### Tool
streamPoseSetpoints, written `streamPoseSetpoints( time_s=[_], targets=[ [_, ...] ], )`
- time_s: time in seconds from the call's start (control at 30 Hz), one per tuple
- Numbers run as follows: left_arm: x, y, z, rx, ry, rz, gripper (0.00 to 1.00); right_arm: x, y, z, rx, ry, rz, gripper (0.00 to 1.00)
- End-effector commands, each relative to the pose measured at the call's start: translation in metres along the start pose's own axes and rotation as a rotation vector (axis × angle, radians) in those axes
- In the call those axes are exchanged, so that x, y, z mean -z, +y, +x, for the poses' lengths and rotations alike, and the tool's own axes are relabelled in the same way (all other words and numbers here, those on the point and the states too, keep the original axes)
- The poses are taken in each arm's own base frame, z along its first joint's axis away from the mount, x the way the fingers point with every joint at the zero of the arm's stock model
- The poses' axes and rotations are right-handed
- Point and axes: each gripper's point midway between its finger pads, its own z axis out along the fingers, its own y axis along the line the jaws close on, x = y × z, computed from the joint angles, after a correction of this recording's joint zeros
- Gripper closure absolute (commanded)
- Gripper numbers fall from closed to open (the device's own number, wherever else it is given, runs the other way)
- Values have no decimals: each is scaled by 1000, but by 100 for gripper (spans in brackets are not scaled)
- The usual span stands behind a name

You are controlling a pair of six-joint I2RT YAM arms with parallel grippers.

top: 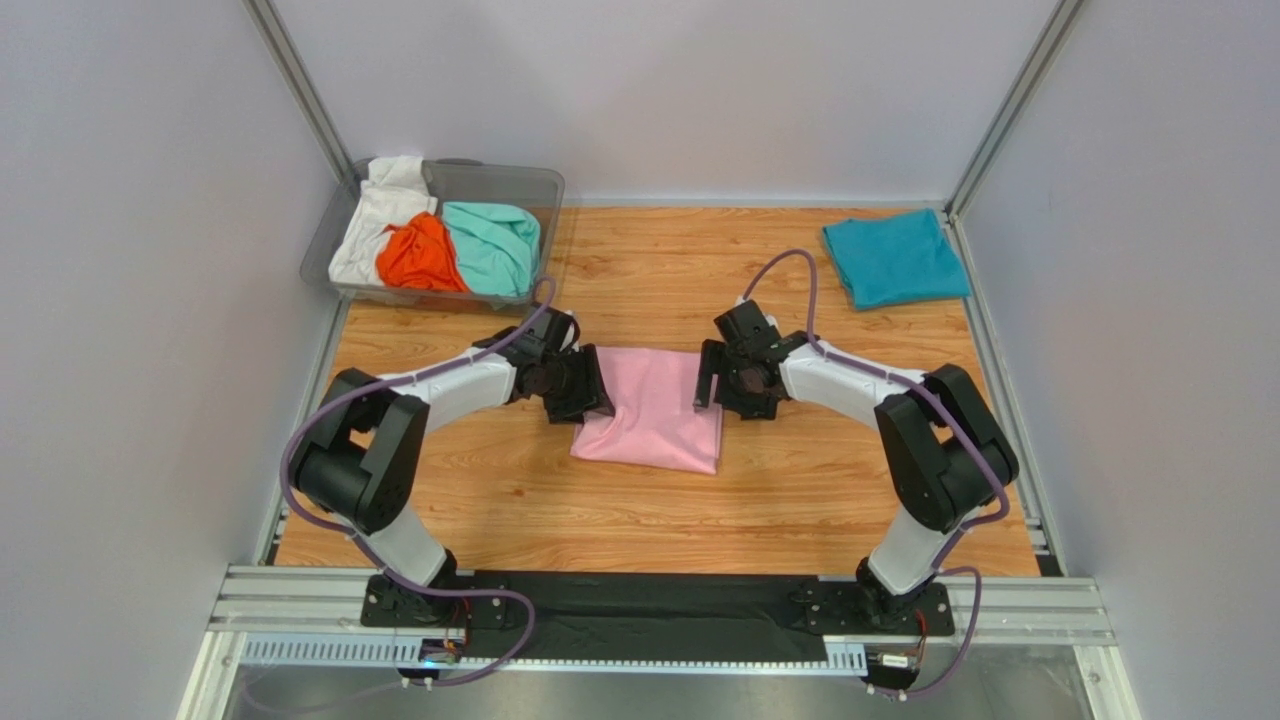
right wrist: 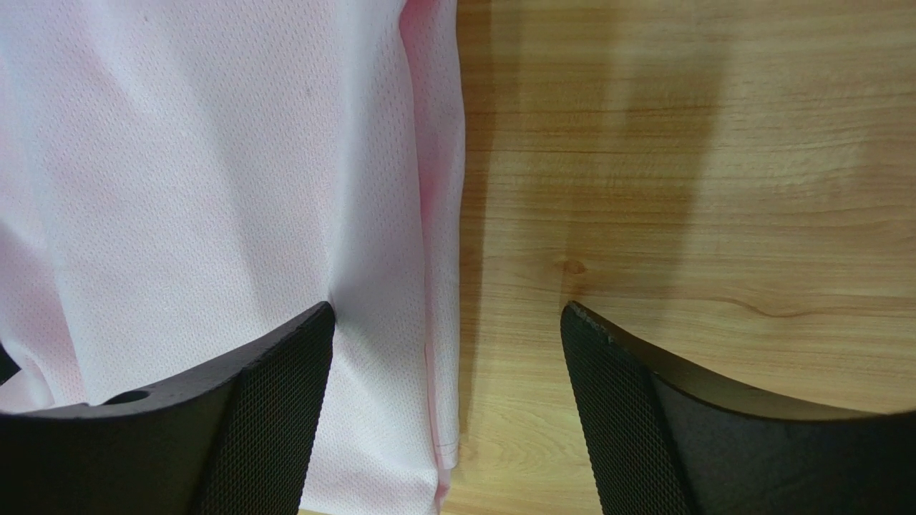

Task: Fold and stack the t-shirts
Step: Fold the tshirt

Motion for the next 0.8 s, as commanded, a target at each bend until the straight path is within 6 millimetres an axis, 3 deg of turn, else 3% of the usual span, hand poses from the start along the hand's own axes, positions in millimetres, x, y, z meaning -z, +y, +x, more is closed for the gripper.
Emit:
streamPoseSetpoints(
  time_s=[0.0, 0.13, 0.33, 0.4, 0.47, 0.63, 0.77],
  targets=[
    [23, 7, -12, -38, -62, -71, 36, -11, -3, 12, 18, 35, 46, 21],
    [41, 3, -26, -97, -108, -96, 25, -11, -1, 10, 16, 29, 52, 21],
    [57, -2, -30, -121, -111, -111, 23, -10, 4, 10, 19, 27, 44, 22],
    [64, -15, -30, -117, -118, -52, 22, -9, 9, 10, 26, 26, 35, 22],
    [65, -31, -30, -120, -122, 31, 22, -8, 12, 10, 28, 25, 26, 22],
    [62, -71, -8, -189, -48, 189, 21, -8, 12, 11, 27, 30, 26, 22],
    [47, -66, -5, -188, -20, 159, 21, -9, 11, 13, 25, 37, 29, 22]
  ],
)
